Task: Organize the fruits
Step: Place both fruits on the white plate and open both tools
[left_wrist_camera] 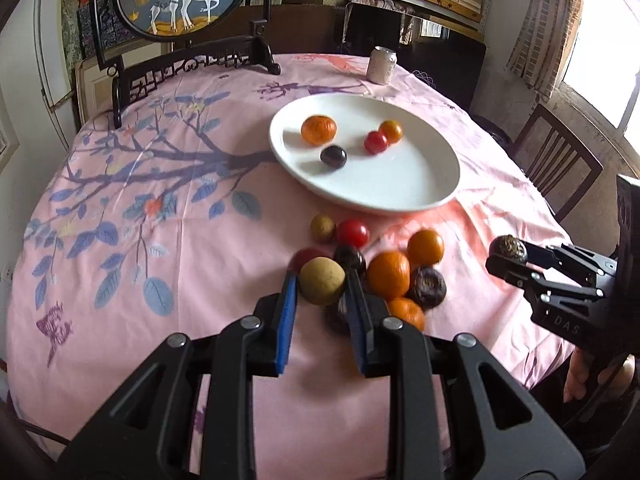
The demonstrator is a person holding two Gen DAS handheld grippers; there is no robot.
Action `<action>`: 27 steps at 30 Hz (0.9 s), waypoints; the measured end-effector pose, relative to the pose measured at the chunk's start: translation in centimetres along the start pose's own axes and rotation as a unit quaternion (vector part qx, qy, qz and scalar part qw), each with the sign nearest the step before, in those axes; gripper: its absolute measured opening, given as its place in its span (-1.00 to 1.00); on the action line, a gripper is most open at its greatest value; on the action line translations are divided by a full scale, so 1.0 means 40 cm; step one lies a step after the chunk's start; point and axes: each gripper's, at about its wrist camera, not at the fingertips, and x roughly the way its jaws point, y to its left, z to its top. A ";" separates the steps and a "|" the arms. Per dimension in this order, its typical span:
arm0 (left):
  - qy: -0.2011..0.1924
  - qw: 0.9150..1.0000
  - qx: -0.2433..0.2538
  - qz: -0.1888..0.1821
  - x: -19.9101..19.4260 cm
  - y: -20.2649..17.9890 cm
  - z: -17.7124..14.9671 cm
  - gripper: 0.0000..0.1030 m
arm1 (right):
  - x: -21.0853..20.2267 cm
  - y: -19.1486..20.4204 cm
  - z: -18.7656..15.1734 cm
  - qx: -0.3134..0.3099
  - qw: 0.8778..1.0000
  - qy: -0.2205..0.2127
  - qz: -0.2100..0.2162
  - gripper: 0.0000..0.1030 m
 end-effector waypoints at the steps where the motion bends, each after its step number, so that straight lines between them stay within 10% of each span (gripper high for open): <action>1: -0.003 1.000 0.004 0.006 0.007 0.001 0.038 -0.53 | 0.001 -0.004 0.020 -0.004 1.000 -0.004 0.000 -0.18; 11: 0.020 0.999 0.006 0.027 0.265 -0.045 0.418 -0.52 | 0.145 -0.067 0.299 -0.028 0.999 -0.021 -0.003 -0.18; 24: 0.089 0.996 0.004 0.009 0.522 -0.098 0.471 -0.50 | 0.360 -0.123 0.330 -0.025 0.998 0.053 0.002 -0.18; 27: 0.085 0.996 -0.003 0.002 0.501 -0.085 0.477 -0.01 | 0.361 -0.119 0.331 -0.028 0.998 0.054 0.001 0.04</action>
